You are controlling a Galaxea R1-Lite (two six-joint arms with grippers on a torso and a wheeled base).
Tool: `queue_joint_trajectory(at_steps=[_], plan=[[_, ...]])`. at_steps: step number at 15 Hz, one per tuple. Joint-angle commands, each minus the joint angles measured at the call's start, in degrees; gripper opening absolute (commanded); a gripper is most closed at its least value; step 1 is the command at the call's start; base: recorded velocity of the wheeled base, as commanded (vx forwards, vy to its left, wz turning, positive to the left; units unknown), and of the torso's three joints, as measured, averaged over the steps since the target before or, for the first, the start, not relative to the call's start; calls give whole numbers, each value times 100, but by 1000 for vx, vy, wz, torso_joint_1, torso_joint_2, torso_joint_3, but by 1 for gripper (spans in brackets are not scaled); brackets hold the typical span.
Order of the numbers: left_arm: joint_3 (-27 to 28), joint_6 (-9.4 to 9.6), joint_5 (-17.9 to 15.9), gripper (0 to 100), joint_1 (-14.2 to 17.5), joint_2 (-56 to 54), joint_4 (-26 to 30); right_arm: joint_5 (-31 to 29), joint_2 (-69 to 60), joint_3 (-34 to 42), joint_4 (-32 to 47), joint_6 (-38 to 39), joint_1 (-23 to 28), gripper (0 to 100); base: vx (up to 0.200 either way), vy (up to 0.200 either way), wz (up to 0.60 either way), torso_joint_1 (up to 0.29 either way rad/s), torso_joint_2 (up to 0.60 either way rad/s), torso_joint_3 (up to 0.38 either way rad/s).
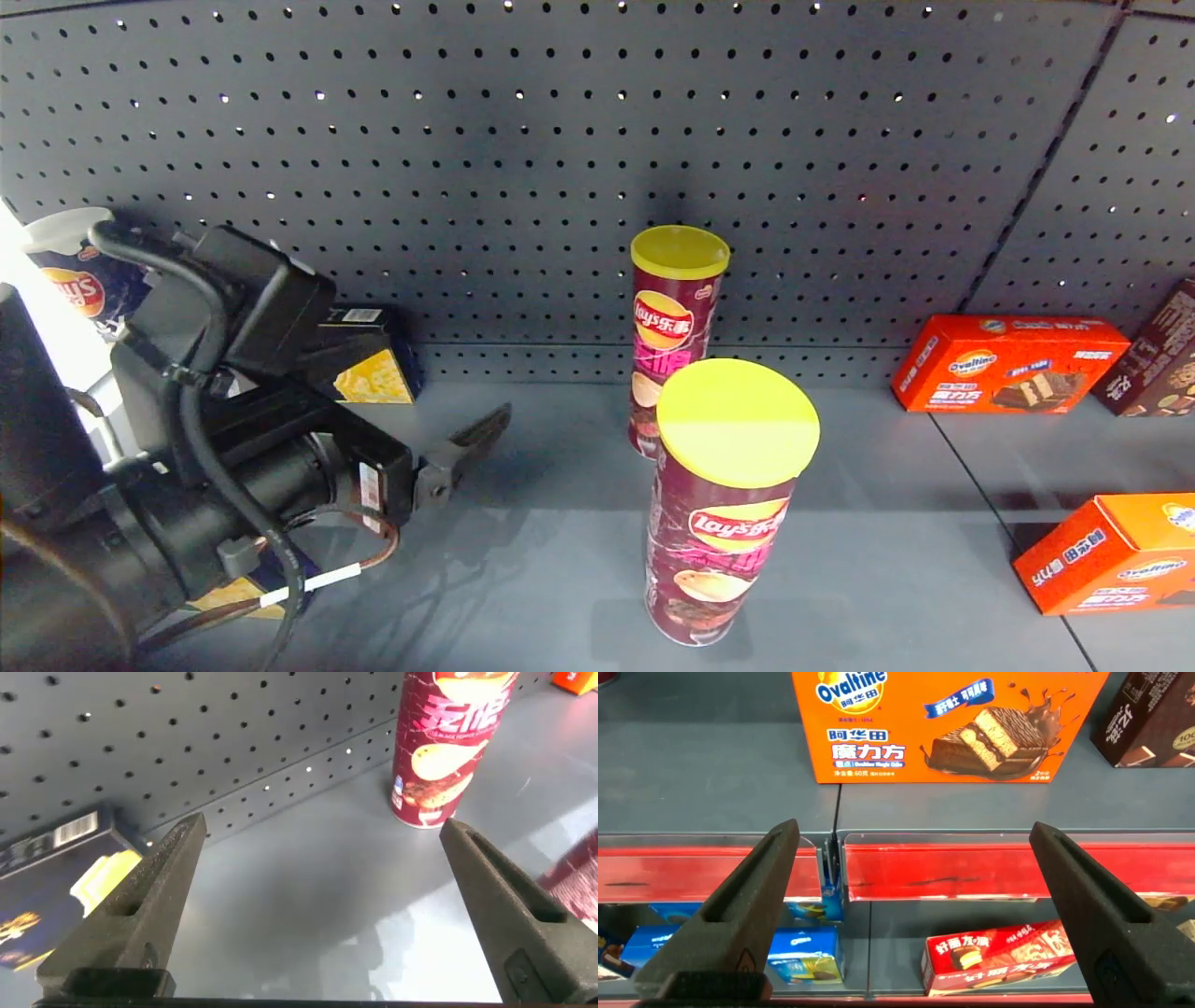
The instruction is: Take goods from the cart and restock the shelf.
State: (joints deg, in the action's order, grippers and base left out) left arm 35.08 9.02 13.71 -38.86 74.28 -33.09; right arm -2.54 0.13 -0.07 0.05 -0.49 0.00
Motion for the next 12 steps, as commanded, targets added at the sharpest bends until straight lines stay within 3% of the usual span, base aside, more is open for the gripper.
queue_joint_trajectory(at_steps=[1, 9, 12], plan=[[-151, -6, 8, 100, -7, -221, -5, -1, 4, -1, 4, -4, 0, 100, 0, 0, 0, 0, 0, 0], [-230, -6, 26, 100, -95, -511, -14, -1, 4, -1, 4, -4, 0, 100, 0, 0, 0, 0, 0, 0], [-274, 56, 44, 100, 19, -528, -40, -1, 4, -1, 4, -4, 0, 100, 0, 0, 0, 0, 0, 0]])
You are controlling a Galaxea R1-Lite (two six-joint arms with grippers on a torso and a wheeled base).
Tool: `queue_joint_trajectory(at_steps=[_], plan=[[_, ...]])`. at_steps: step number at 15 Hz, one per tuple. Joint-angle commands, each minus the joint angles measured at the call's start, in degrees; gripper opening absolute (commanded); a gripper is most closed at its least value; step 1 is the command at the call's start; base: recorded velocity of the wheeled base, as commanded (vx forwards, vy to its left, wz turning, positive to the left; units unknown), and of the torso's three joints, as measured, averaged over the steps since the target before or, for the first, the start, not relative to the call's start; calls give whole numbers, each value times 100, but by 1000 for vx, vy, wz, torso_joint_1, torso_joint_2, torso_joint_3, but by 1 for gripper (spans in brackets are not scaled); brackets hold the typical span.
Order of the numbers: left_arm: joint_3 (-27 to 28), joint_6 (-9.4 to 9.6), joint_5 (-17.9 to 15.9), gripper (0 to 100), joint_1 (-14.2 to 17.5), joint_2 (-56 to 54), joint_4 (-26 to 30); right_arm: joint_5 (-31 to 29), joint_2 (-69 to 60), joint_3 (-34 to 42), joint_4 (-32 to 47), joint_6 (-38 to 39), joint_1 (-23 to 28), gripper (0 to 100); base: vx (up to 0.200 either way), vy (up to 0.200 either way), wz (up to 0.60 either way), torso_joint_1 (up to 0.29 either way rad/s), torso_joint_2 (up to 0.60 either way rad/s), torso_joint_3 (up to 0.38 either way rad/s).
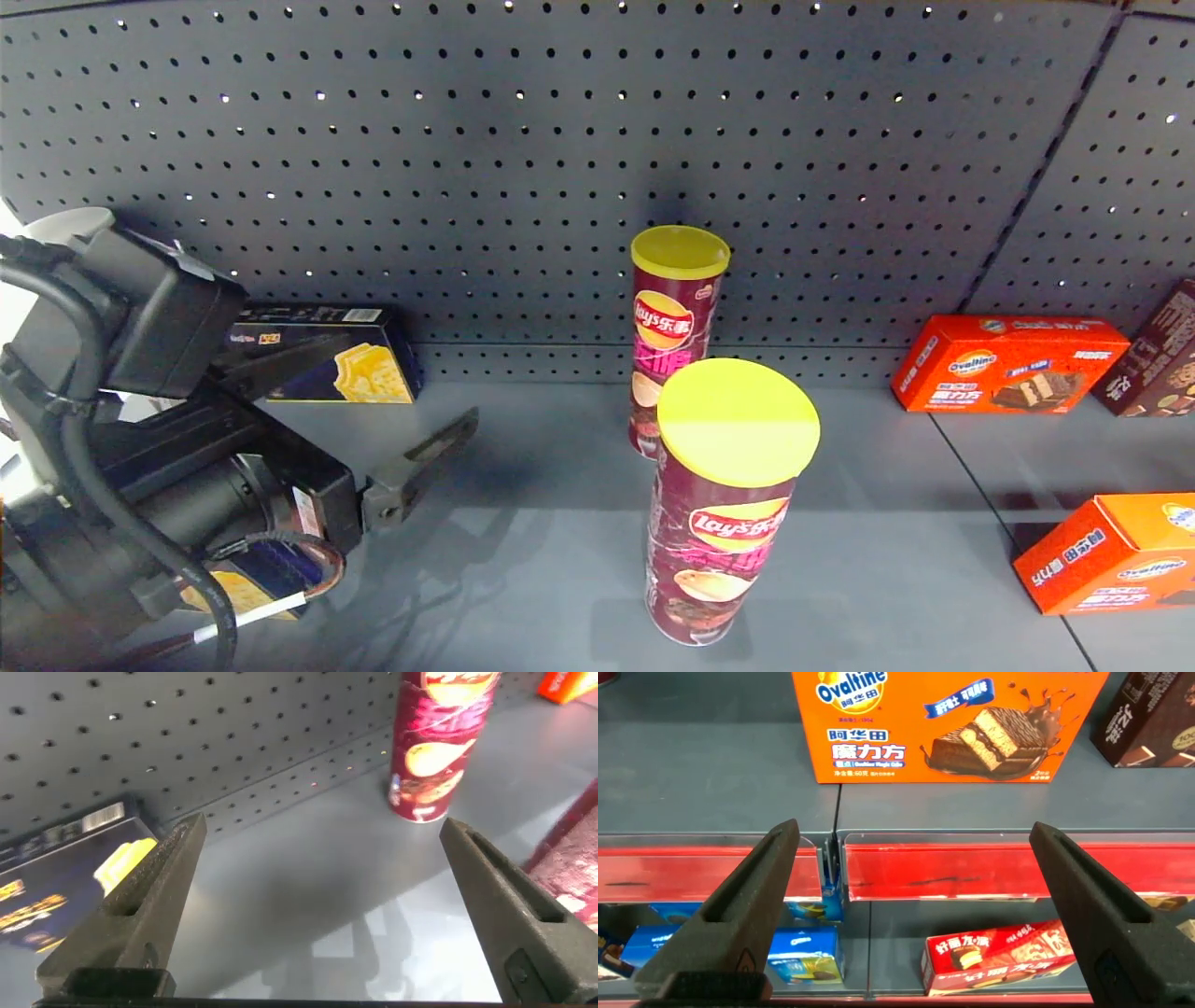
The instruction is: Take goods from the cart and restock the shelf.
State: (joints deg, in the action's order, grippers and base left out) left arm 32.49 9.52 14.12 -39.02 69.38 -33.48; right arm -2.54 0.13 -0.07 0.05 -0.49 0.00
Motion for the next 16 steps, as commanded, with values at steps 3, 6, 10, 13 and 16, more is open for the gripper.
queue_joint_trajectory(at_steps=[3, 6, 10, 13, 16], plan=[[-120, 24, 12, 100, 176, -56, -1, -1, 4, -1, 4, -4, 0, 100, 0, 0, 0, 0, 0, 0], [-375, 314, 39, 100, 97, -267, -1, 51, 13, 7, -5, -13, 0, 100, 0, 0, 0, 0, 0, 0], [-577, 428, 355, 100, 53, -671, -1, 51, 4, -1, -5, -13, 0, 100, 0, 0, 0, 0, 0, 0], [-568, 419, 399, 100, 97, -838, 16, 51, 4, -1, -5, -13, 0, 100, 0, 0, 0, 0, 0, 0], [-14, 419, 443, 100, 53, 173, -54, 51, 4, 7, -5, -13, 0, 100, 0, 0, 0, 0, 0, 0]])
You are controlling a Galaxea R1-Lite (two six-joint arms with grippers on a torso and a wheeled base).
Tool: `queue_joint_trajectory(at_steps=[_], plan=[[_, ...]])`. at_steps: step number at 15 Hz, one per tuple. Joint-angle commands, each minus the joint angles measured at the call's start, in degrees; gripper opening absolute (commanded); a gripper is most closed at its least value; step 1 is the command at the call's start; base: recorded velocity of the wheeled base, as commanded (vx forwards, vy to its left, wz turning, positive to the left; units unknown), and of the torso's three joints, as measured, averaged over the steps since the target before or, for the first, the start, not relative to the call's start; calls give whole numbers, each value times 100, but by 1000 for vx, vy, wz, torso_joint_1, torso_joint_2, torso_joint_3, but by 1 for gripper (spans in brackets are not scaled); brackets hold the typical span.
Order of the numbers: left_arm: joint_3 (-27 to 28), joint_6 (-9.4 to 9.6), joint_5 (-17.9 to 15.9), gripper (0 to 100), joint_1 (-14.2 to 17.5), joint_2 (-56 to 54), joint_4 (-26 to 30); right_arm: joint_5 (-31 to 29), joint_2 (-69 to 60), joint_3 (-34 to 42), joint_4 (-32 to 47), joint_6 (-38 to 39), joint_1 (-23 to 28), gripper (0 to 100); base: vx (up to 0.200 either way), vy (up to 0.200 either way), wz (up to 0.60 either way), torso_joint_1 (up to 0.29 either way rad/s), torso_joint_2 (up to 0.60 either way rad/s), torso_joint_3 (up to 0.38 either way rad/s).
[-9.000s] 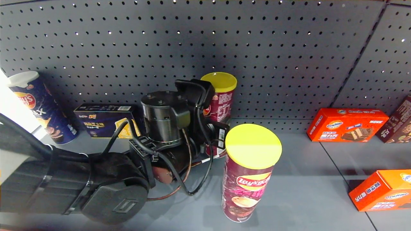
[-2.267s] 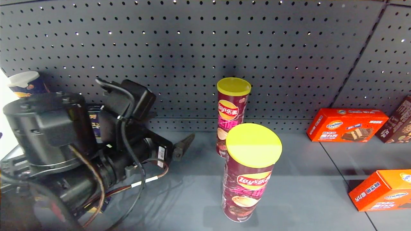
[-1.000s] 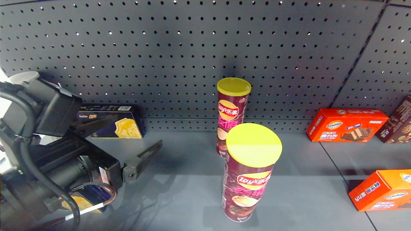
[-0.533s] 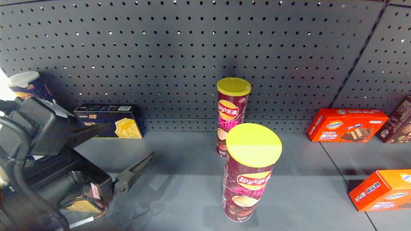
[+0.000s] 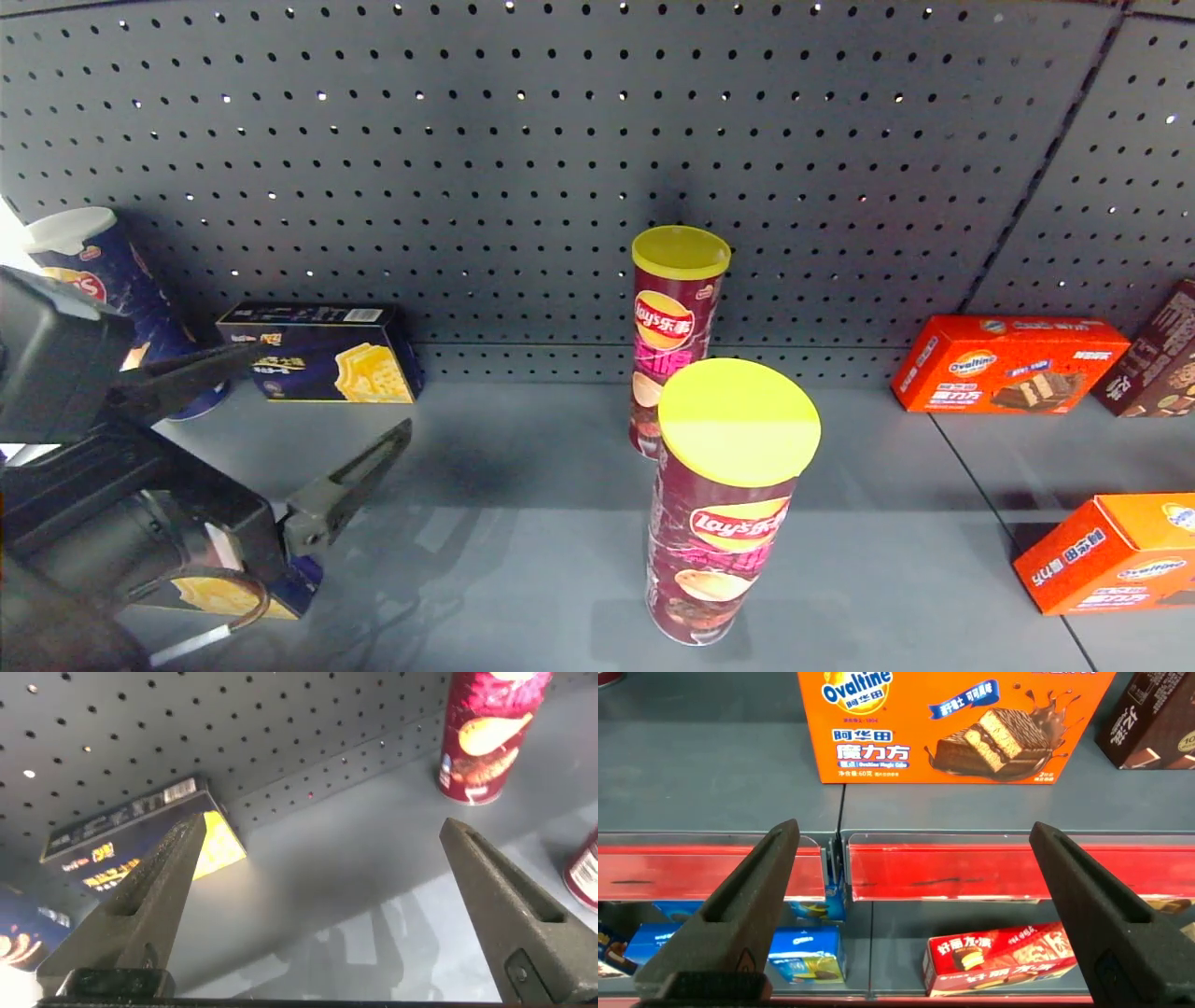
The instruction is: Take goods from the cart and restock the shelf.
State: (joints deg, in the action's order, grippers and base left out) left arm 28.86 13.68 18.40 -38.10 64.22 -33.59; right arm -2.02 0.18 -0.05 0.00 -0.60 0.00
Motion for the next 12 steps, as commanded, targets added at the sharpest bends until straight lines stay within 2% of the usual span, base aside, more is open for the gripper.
queue_joint_trajectory(at_steps=[1, 5, 9, 12], plan=[[516, 12, 6, 100, -49, 961, -69, 0, 8, 5, 0, -2, 0, 100, 0, 0, 0, 0, 0, 0], [973, -23, -3, 100, -49, 2007, -96, 0, -1, 5, 0, -2, 0, 100, 0, 0, 0, 0, 0, 0], [1157, -102, -11, 100, 30, 2833, -843, 0, 8, 5, 0, -2, 0, 100, 0, 0, 0, 0, 0, 0], [1588, -93, -20, 100, 250, 3360, -966, 0, 8, 5, 0, -2, 0, 100, 0, 0, 0, 0, 0, 0]])
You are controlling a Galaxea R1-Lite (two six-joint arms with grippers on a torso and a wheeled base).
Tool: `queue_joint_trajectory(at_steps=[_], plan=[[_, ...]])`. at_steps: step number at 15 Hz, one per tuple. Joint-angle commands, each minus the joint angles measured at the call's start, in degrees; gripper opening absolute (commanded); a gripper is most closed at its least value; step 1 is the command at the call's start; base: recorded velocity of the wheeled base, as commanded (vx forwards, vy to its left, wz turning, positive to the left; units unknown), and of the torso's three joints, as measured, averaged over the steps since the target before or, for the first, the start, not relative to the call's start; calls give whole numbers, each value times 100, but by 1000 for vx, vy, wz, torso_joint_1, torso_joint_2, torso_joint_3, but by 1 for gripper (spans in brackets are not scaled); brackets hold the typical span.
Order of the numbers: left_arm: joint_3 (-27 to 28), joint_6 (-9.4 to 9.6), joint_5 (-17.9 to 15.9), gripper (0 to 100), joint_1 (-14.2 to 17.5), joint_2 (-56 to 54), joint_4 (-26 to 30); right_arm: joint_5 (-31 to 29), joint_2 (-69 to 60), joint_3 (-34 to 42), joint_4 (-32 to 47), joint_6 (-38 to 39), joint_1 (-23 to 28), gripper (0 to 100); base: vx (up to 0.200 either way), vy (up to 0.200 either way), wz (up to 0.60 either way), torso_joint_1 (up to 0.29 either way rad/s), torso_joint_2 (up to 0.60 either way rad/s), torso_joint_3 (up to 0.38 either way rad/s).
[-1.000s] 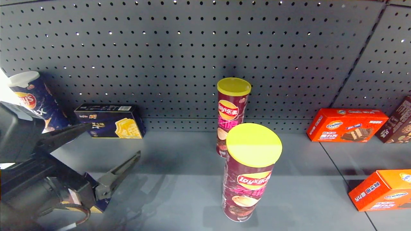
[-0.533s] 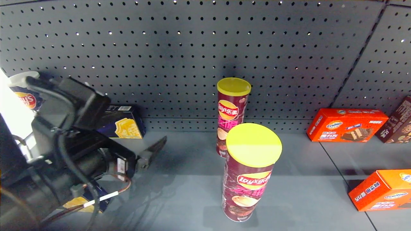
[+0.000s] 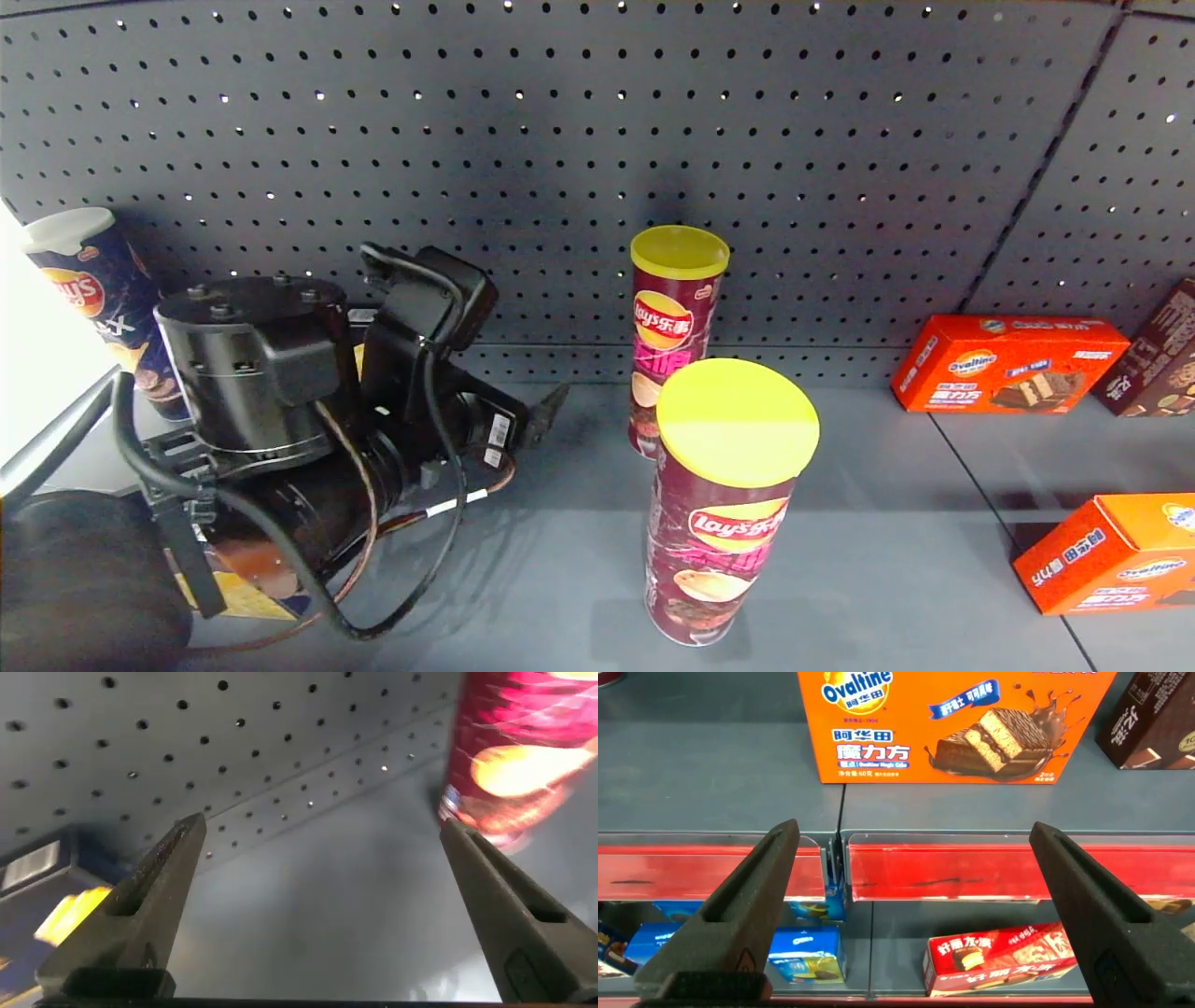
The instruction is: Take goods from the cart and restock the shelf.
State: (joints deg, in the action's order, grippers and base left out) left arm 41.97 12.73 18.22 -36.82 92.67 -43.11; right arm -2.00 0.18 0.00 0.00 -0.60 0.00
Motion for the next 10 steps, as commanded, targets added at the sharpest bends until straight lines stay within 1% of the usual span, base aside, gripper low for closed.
queue_joint_trajectory(at_steps=[1, 2, 5, 8, 9, 10], plan=[[479, 2, -3, 100, 236, 726, -31, -2, 8, -9, 0, -2, 0, 100, 0, 0, 0, 0, 0, 0], [733, 2, 6, 100, 307, 963, -40, -2, 8, 0, 0, -2, 0, 100, 0, 0, 0, 0, 0, 0], [1384, -7, -12, 100, 307, 1482, -40, -2, 8, 0, 0, -2, 0, 100, 0, 0, 0, 0, 0, 0], [1612, -7, -21, 100, 271, 1728, -84, -2, 8, 0, 0, -2, 0, 100, 0, 0, 0, 0, 0, 0], [1612, -7, -144, 100, 254, 1816, -207, -2, 8, 0, 0, -2, 0, 100, 0, 0, 0, 0, 0, 0], [1612, -7, -197, 100, 254, 1886, -295, -2, 8, -9, 0, -2, 0, 100, 0, 0, 0, 0, 0, 0]])
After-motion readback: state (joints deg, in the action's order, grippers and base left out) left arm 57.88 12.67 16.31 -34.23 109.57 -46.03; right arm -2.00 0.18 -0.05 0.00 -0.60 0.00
